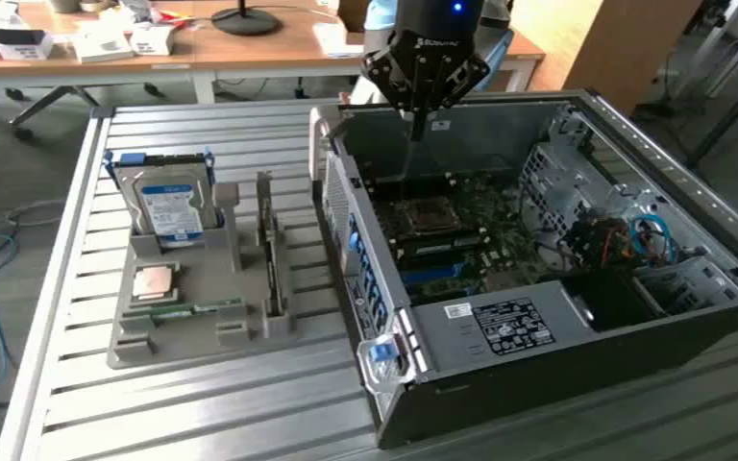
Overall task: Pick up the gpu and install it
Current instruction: 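Reach for the gpu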
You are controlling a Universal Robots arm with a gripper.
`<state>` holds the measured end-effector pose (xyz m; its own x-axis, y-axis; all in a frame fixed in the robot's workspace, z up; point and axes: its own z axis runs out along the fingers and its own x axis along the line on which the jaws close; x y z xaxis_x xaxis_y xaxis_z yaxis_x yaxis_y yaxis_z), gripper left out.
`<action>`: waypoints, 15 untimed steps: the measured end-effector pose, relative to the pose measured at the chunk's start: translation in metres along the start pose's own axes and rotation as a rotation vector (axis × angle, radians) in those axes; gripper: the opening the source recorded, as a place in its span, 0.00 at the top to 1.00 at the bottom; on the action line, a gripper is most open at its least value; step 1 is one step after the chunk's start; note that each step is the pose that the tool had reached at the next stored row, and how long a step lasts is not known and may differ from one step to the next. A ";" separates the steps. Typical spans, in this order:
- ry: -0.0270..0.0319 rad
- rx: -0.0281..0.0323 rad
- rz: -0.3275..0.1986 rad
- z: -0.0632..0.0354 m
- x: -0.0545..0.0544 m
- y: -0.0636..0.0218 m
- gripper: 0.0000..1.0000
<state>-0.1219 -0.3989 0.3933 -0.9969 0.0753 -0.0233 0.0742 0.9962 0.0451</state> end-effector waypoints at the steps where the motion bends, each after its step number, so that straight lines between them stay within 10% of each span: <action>1: 0.0000 0.0000 0.000 0.0000 0.000 0.0000 0.89; 15: 0.0004 0.0001 0.000 0.0006 0.005 -0.0004 0.89</action>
<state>-0.1273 -0.3989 0.3925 -0.9969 0.0752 -0.0229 0.0741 0.9962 0.0450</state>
